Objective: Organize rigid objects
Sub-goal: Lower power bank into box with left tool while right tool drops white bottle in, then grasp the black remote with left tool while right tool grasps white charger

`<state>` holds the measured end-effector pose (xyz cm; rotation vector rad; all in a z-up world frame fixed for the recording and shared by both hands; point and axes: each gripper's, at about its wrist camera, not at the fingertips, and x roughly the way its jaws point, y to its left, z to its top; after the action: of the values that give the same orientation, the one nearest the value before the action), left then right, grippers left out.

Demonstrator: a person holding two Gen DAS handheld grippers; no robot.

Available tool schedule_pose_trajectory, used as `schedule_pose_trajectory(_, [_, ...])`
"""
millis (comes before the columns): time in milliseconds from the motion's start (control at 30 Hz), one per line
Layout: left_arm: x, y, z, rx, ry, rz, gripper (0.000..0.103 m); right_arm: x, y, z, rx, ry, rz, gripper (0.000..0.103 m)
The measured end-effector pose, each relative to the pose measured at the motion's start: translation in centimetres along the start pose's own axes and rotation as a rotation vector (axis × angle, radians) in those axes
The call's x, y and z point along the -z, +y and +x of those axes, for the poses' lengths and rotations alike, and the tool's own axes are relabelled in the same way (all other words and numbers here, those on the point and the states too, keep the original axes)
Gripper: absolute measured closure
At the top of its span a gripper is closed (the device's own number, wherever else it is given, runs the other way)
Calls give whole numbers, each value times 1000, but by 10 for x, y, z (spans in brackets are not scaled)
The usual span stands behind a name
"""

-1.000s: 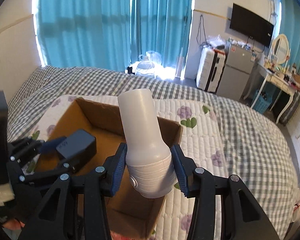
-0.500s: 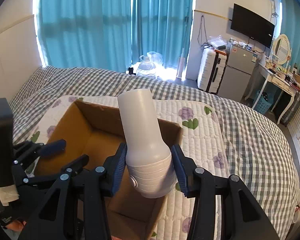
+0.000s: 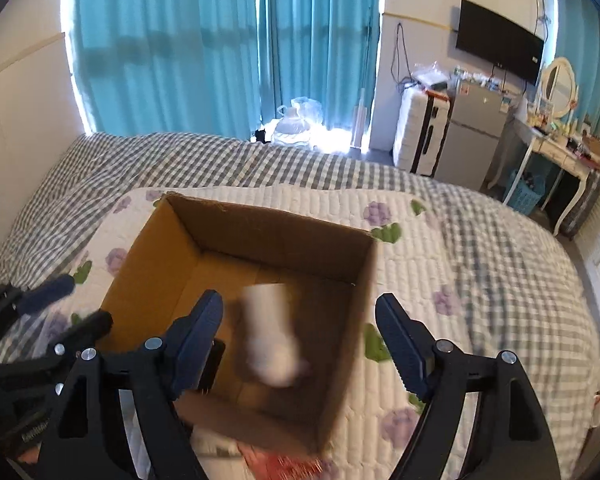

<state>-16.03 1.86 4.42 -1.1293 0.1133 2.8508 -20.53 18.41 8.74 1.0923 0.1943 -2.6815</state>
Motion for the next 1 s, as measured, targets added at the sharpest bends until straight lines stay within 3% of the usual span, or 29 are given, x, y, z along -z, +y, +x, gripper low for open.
schedule_pose_trajectory(67, [3, 3, -15, -7, -14, -9, 26, 3, -2, -24, 17, -6, -4, 24])
schedule_pose_trajectory(167, [9, 1, -37, -19, -14, -21, 14, 9, -4, -62, 37, -12, -7, 22])
schedule_pose_trajectory(333, [23, 0, -68, -27, -6, -49, 9, 23, -4, -117, 58, -24, -8, 16])
schedule_pose_trajectory(367, [26, -1, -73, -29, -1, -54, 5, 27, -3, -124, 60, -22, -9, 14])
schedule_pose_trajectory(567, [52, -5, -92, -13, -9, -56, 1, 65, 21, -160, 135, -72, -103, 2])
schedule_pose_trajectory(767, [83, -4, -66, -23, 38, -104, 0, 105, 26, -131, 116, -54, -129, 0])
schedule_pose_trajectory(1000, [105, -16, -15, -43, 93, -49, 0, 132, 4, -43, 111, 53, -68, 0])
